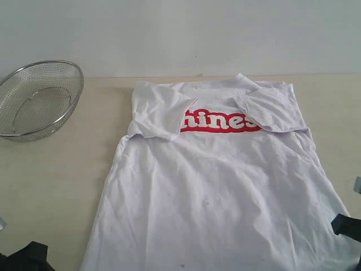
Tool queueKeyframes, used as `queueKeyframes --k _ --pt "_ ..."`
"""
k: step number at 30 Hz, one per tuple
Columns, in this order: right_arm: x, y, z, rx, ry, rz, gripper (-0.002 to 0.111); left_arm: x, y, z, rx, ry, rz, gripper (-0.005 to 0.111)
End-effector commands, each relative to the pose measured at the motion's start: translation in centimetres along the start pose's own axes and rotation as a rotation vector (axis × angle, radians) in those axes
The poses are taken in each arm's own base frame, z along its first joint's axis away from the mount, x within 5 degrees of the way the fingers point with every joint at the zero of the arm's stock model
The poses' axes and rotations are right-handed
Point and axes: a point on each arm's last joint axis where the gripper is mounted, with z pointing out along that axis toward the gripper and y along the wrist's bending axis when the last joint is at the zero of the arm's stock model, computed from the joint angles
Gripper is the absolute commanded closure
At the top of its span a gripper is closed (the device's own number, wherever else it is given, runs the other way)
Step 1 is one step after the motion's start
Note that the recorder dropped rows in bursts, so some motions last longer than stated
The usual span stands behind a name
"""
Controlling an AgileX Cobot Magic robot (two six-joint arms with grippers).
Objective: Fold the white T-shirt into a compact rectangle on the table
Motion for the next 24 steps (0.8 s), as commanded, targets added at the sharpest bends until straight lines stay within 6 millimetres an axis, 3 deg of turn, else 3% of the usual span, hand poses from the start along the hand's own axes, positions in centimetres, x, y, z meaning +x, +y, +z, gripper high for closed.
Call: queueKeyframes --k 1,14,24 --pt "0.0 0.2 -0.2 -0.016 -0.014 -0.016 0.108 -0.1 0.4 0.5 -0.001 0.021 -0.024 0.047" --pt "0.0 0.2 -0.2 -0.017 -0.014 -0.017 0.108 -0.4 0.7 1.8 0.062 0.086 -0.044 0.047" --pt "-0.1 0.2 -0.3 -0.017 -0.016 -0.020 0.108 0.1 1.6 1.7 -0.039 0.143 -0.017 0.047"
